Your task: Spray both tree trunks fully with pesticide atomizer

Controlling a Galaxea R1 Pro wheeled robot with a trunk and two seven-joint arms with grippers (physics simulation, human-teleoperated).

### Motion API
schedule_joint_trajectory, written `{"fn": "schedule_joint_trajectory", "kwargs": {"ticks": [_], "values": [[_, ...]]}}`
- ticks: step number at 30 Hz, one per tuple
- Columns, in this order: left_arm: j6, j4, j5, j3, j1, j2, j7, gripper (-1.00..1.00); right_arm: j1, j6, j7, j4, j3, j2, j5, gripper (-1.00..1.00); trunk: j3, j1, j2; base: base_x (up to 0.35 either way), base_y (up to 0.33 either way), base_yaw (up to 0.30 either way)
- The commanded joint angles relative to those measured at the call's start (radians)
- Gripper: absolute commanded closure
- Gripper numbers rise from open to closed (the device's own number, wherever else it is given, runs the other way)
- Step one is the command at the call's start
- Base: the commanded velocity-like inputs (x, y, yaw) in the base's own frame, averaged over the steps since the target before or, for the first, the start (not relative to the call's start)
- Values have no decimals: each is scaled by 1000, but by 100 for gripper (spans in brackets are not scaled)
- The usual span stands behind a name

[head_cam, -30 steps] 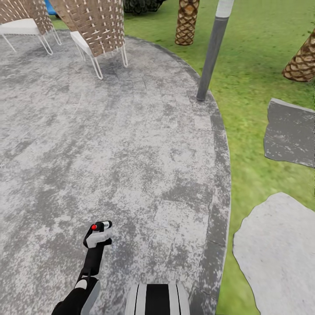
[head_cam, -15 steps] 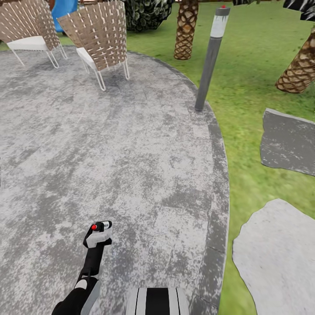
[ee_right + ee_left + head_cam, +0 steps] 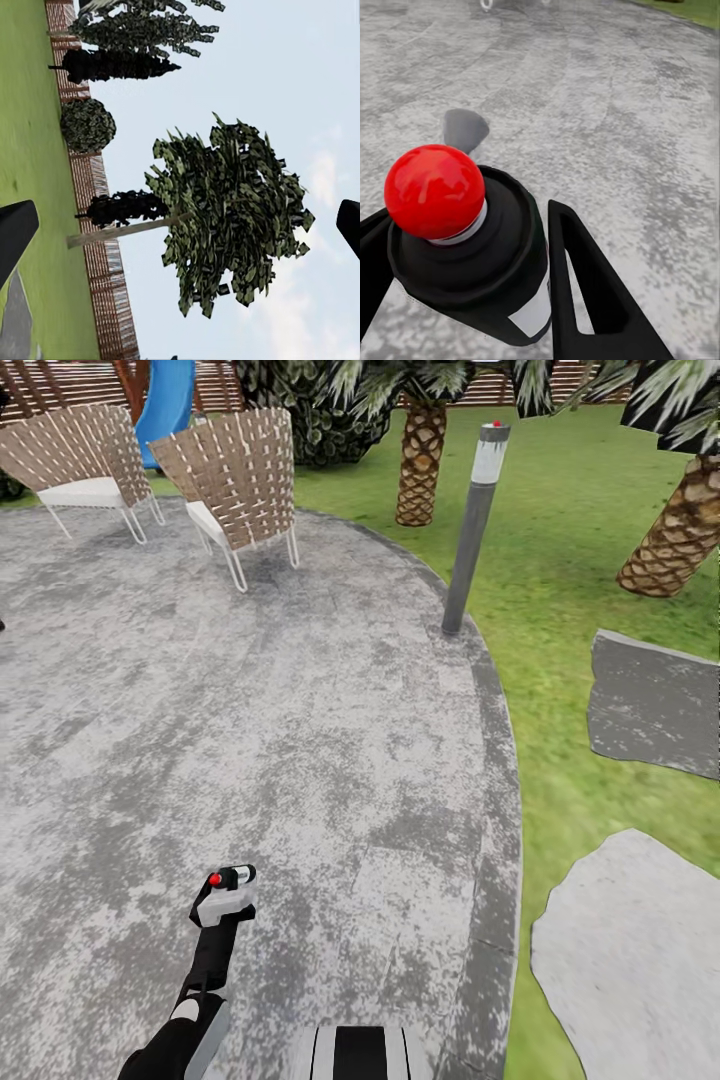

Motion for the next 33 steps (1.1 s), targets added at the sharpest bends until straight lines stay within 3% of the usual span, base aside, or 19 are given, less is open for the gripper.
{"fn": "schedule_joint_trajectory", "kwargs": {"ticks": [1, 33], "values": [[-3, 0, 1, 1, 0, 0, 1, 100, -2, -5, 1, 2, -7, 1, 9, -100, 3, -1, 0, 0, 0, 0], [-1, 9, 1, 1, -1, -2, 1, 100, -2, -5, 2, 2, -5, 1, 10, -100, 127, -15, 8, 0, 0, 0]]}}
